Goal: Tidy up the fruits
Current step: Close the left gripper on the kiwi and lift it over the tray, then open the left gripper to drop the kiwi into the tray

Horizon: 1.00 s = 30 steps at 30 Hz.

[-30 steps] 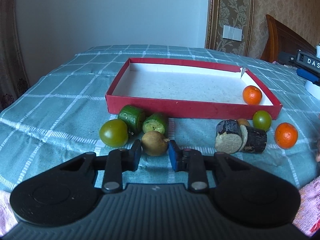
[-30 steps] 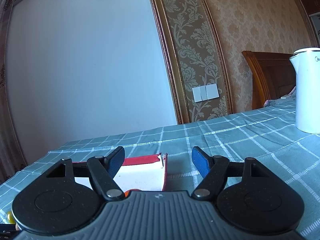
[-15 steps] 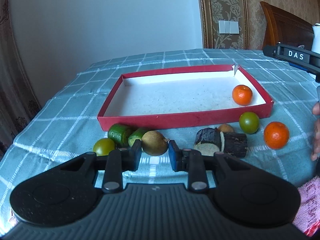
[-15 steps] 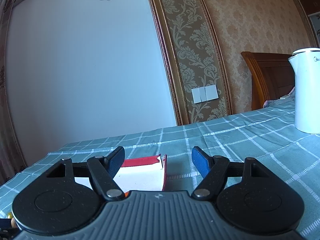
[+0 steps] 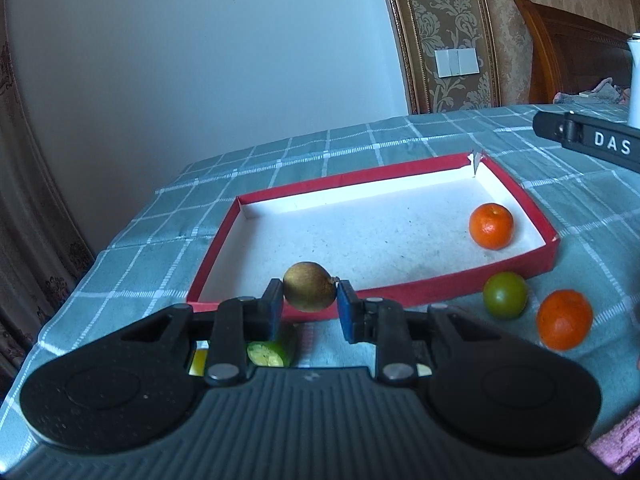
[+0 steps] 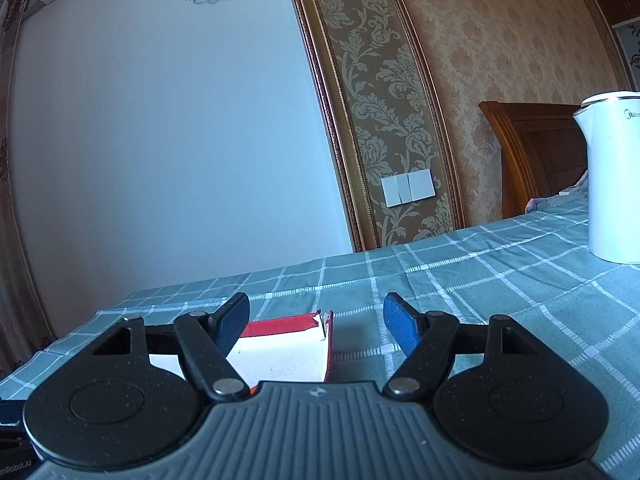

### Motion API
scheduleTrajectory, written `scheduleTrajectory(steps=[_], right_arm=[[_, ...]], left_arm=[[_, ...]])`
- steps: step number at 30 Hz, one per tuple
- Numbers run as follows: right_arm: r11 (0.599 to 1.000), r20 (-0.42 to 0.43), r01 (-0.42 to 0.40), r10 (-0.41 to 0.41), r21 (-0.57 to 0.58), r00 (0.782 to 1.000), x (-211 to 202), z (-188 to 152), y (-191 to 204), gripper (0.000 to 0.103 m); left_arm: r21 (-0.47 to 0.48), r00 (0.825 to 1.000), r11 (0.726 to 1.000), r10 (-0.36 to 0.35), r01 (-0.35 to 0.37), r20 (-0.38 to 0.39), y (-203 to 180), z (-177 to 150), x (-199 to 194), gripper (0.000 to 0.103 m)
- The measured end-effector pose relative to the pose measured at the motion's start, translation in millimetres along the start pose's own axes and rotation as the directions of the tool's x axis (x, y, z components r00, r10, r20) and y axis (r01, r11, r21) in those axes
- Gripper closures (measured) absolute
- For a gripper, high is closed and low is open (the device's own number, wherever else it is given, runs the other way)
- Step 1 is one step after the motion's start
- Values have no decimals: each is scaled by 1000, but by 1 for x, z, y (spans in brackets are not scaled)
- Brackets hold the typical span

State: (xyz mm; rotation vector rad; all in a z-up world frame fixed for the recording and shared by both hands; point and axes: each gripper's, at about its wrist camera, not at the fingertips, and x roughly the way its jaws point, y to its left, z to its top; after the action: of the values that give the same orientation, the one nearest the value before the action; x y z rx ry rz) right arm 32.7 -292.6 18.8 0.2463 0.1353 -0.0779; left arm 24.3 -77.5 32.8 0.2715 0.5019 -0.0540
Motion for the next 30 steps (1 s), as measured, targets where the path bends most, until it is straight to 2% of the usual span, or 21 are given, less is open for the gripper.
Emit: scheduleTrajectory(steps=[6, 9, 14, 15, 16, 18, 21, 24, 28, 30], right_arm=[[1000, -2, -1, 1, 3, 1000, 1, -1, 0, 29], [1000, -3, -2, 2, 4, 1000, 1, -1, 0, 29], [1000, -7, 1, -1, 11, 1000, 3, -2, 0, 29], [1000, -7, 1, -1, 12, 1000, 3, -2, 0, 29], [1000, -7, 1, -1, 11, 1000, 3, -2, 1, 29], [1000, -6, 2, -2, 10, 1000, 3, -1, 0, 24], [1000, 5, 1, -1, 11, 1000, 2, -1, 0, 23], [1000, 14, 1, -1, 21, 1000, 0, 0, -3, 23], [999, 47, -3, 2, 36, 999, -3, 3, -7, 23], [999, 62, -14, 12, 42, 998, -5, 4, -8, 19]], left_arm=[[9, 999, 999, 32, -32, 12, 1, 21, 23, 77], [-9, 999, 999, 33, -32, 21, 4, 30, 30, 72], [-14, 997, 997, 73, -72, 35, 6, 32, 31, 32], [-14, 996, 997, 81, -81, 40, 7, 31, 29, 17], [-17, 995, 996, 84, -83, 47, 8, 29, 27, 7], [-25, 996, 997, 72, -71, 47, 11, 23, 21, 5], [-73, 998, 996, 44, -41, 43, 22, 8, 9, 0], [-118, 998, 993, 5, 3, 69, 36, -15, -6, 0], [-161, 991, 986, -20, 42, 134, 54, -44, -22, 0], [-152, 982, 988, -4, 33, 189, 57, -56, -26, 0]])
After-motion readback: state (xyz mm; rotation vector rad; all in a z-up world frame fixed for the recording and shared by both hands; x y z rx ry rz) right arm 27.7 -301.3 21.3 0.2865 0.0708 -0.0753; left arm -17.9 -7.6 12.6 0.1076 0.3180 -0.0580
